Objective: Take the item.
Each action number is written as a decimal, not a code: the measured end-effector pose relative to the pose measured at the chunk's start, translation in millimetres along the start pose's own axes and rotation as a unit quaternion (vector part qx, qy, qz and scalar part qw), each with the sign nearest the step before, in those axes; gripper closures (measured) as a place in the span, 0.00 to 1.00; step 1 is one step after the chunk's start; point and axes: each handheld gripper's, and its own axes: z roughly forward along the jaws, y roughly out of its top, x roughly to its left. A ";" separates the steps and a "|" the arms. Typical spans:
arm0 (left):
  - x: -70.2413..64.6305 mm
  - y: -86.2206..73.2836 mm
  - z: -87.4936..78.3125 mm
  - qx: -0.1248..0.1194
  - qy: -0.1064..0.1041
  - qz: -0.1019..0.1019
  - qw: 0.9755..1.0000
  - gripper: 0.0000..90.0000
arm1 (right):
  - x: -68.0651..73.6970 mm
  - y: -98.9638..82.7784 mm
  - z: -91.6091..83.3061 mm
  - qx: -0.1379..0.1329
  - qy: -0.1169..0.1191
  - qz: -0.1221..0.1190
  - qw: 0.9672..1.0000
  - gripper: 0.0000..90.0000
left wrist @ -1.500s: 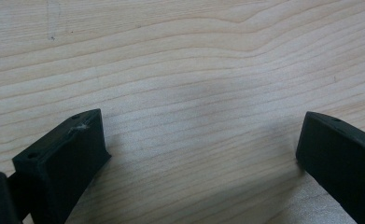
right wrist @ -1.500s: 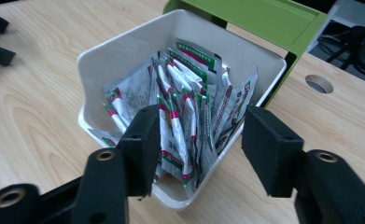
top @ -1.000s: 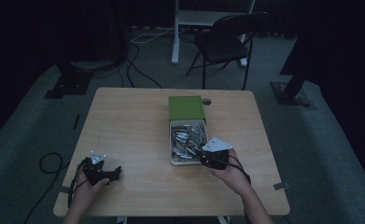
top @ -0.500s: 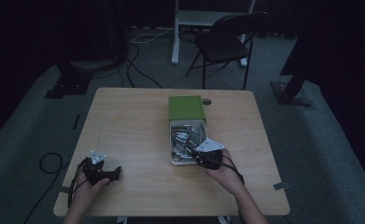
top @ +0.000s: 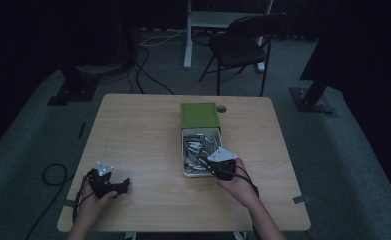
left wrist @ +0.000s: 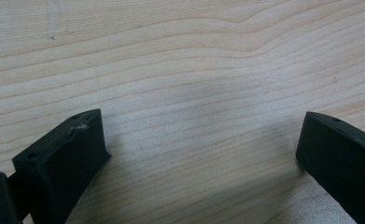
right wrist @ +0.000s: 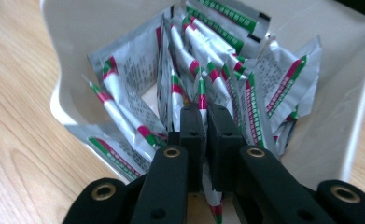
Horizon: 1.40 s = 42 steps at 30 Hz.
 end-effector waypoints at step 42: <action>0.0 0.0 0.0 0.000 0.000 0.000 1.000 0.02 | -47.9 36.3 -73.4 -0.119 -0.031 0.085 0.989 0.98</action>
